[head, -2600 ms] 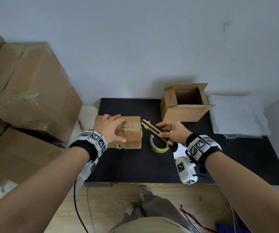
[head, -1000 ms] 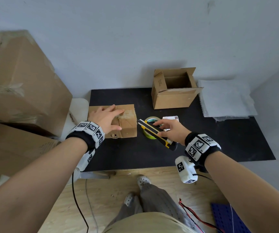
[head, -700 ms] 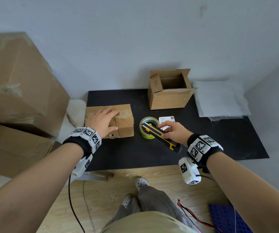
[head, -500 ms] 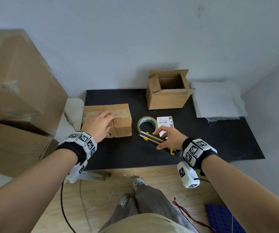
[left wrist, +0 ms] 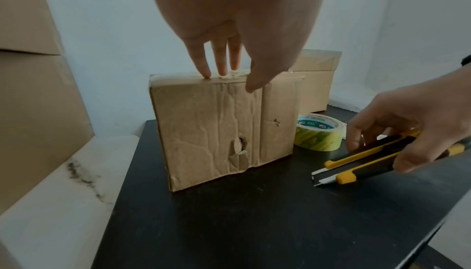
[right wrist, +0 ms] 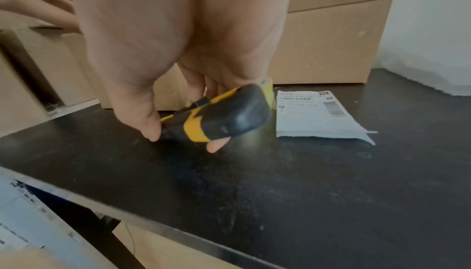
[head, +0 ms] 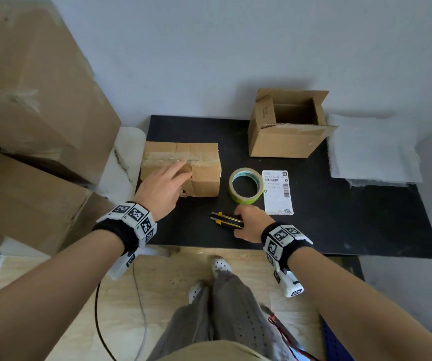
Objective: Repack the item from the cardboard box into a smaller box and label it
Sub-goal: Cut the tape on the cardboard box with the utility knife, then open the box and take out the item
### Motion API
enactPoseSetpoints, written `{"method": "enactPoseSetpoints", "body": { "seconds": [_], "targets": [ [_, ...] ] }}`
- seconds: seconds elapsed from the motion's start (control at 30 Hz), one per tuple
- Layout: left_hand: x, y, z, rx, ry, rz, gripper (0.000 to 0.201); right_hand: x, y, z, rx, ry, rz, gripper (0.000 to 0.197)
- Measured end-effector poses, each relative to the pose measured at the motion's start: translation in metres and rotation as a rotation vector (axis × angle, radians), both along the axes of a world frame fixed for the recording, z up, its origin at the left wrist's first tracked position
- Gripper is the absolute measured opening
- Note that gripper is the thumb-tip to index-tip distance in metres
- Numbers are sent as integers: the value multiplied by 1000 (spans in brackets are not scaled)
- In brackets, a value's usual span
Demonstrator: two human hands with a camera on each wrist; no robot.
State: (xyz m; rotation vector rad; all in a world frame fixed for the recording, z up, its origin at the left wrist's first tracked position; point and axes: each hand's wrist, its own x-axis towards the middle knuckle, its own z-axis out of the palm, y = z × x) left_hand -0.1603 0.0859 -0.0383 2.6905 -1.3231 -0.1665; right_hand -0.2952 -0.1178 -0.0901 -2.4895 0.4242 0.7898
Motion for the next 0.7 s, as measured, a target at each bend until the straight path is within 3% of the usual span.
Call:
{"method": "enactPoseSetpoints", "body": {
  "seconds": [0.2, 0.53, 0.7],
  "targets": [
    [0, 3, -2, -3, 23, 2, 45, 7, 7, -5, -91, -24, 108, 50],
    [-2, 8, -4, -11, 86, -3, 52, 6, 20, -7, -188, -24, 139, 48],
    [-3, 13, 0, 3, 88, -5, 51, 9, 29, 20, -262, -195, 145, 35]
  ]
}}
